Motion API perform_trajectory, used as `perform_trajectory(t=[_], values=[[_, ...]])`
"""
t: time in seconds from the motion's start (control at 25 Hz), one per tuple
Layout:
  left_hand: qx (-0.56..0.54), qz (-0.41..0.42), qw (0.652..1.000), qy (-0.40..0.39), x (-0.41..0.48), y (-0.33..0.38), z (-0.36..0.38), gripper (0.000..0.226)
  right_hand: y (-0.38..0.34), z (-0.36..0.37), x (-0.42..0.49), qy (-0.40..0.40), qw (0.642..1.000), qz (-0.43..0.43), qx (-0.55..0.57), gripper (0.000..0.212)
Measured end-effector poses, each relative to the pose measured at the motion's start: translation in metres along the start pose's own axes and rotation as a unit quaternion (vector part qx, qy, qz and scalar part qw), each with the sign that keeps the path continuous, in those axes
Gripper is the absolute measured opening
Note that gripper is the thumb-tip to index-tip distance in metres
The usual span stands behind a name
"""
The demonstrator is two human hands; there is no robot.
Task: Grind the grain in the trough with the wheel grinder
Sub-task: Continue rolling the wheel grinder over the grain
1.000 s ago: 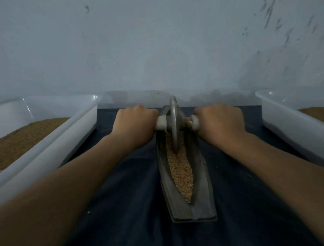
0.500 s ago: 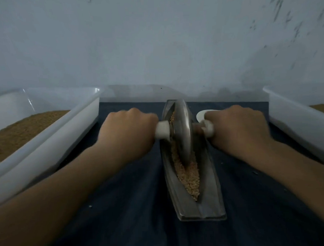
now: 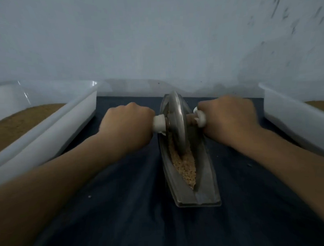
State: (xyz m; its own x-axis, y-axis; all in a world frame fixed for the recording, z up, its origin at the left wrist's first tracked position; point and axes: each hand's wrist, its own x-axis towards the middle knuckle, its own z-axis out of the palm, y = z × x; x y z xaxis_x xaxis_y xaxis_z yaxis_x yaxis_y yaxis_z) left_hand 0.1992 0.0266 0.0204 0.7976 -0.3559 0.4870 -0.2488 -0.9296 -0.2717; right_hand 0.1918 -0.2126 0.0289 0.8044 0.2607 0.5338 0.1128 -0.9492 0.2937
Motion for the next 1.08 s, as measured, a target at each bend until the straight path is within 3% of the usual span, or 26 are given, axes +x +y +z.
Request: perform_trajectory(t=[0.08, 0.16, 0.24, 0.36, 0.4, 0.48, 0.52, 0.6, 0.68, 0.72, 0.84, 0.88, 1.04, 1.08], values=[[-0.001, -0.036, 0.998, -0.045, 0.032, 0.008, -0.001, 0.012, -0.007, 0.002, 0.025, -0.084, 0.994, 0.063, 0.037, 0.010], [0.003, -0.029, 0.997, -0.064, 0.045, 0.009, -0.006, 0.014, -0.005, 0.000, 0.029, -0.140, 0.984, 0.079, 0.071, 0.007], [0.004, 0.019, 0.999, -0.047, 0.025, 0.005, -0.010, 0.009, 0.004, -0.002, 0.003, -0.108, 0.991, 0.035, 0.071, 0.012], [0.010, 0.074, 0.996, 0.046, -0.007, -0.006, -0.005, 0.013, 0.010, -0.001, -0.038, 0.056, 0.998, -0.022, 0.013, 0.030], [0.020, 0.071, 0.996, 0.050, -0.005, -0.007, -0.005, 0.016, 0.011, -0.001, -0.033, 0.062, 0.998, -0.018, -0.007, 0.030], [0.023, 0.031, 0.999, 0.021, 0.009, -0.001, 0.004, 0.011, 0.003, 0.004, -0.012, 0.027, 0.999, 0.018, -0.023, 0.022], [0.016, 0.000, 1.000, 0.013, 0.022, 0.004, 0.005, 0.003, -0.001, 0.005, 0.005, -0.010, 0.999, 0.047, 0.007, 0.016], [0.014, -0.041, 0.999, -0.008, 0.042, 0.012, 0.002, 0.009, -0.005, 0.005, 0.032, -0.096, 0.991, 0.071, 0.063, 0.010], [0.007, -0.019, 0.999, -0.040, 0.044, 0.007, 0.001, 0.008, 0.003, 0.000, 0.036, -0.154, 0.983, 0.052, 0.089, 0.008], [-0.002, 0.009, 0.999, -0.044, 0.034, 0.002, -0.001, 0.005, 0.007, -0.004, 0.023, -0.152, 0.985, 0.024, 0.082, 0.008], [-0.001, 0.101, 0.994, 0.039, -0.003, -0.011, -0.001, 0.017, 0.013, -0.010, -0.030, 0.040, 0.998, -0.042, 0.016, 0.022], [0.001, 0.105, 0.993, 0.059, -0.003, -0.012, -0.003, 0.018, 0.012, -0.011, -0.035, 0.066, 0.997, -0.041, 0.009, 0.024], [0.020, -0.007, 1.000, -0.010, 0.029, 0.004, 0.003, 0.004, 0.002, 0.006, 0.013, -0.046, 0.998, 0.030, 0.028, 0.019], [0.010, -0.031, 0.999, -0.032, 0.041, 0.007, 0.001, 0.009, 0.001, 0.007, 0.028, -0.074, 0.995, 0.046, 0.044, 0.015]])
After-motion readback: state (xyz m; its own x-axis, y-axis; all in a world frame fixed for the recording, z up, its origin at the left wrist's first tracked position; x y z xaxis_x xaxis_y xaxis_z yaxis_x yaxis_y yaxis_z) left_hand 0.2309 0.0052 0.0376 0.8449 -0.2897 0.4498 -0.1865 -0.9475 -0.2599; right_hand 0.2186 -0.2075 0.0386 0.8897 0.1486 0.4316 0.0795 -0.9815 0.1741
